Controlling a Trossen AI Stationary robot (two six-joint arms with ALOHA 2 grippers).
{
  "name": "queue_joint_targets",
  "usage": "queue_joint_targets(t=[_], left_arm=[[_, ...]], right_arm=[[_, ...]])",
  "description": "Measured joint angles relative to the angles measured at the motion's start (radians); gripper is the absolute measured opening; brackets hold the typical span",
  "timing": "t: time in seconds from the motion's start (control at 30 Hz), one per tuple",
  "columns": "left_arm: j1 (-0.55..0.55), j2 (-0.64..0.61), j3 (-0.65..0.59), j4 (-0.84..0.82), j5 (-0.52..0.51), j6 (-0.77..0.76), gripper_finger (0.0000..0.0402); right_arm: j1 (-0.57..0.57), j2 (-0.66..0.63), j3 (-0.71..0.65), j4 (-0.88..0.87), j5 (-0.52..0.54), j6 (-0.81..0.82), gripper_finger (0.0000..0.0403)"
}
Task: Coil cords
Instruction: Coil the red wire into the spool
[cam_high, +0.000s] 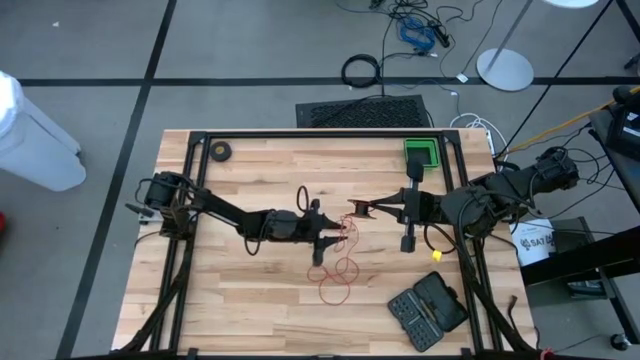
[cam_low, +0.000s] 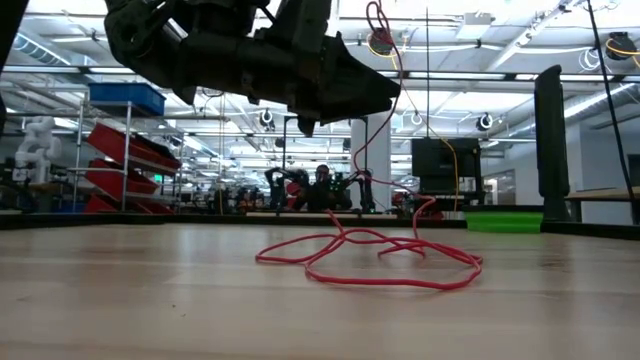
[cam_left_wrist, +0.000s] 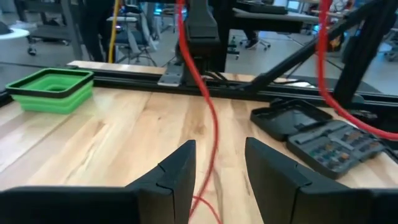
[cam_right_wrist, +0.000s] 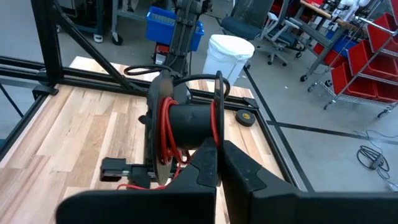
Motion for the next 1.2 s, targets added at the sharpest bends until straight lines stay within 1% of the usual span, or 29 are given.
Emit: queue_joint_targets(t=[0.1,0.53,0.7,0.8,1.0,1.2], left_arm=[[0.000,0.000,0.001,-0.001,-0.015,0.005,0.0146],[-0.002,0.000,0.002,0.019,-0.018,0.006,0.0146],[-0.008,0.001,0.044,0.009,-0.018,0.022,0.0146],[-0.014,0.011,0.064,-0.014,-0.018,0.050,0.0146],[-0.014,0.064,0.083,-0.008,-0.020,0.052,0.0146],[-0.014,0.103,0.108,-0.009,-0.052,0.053,0.0141]], right_arm=[[0.000,0.000,0.000,0.000,0.000,0.000,0.0000],[0.000,0.000,0.000,0.000,0.000,0.000,0.0000],[0.000,0.000,0.000,0.000,0.000,0.000,0.0000],[0.000,0.000,0.000,-0.001,0.000,0.000,0.0000],[0.000,0.000,0.000,-0.002,0.000,-0.001,0.0000],[0.000,0.000,0.000,-0.001,0.000,-0.001,0.0000]])
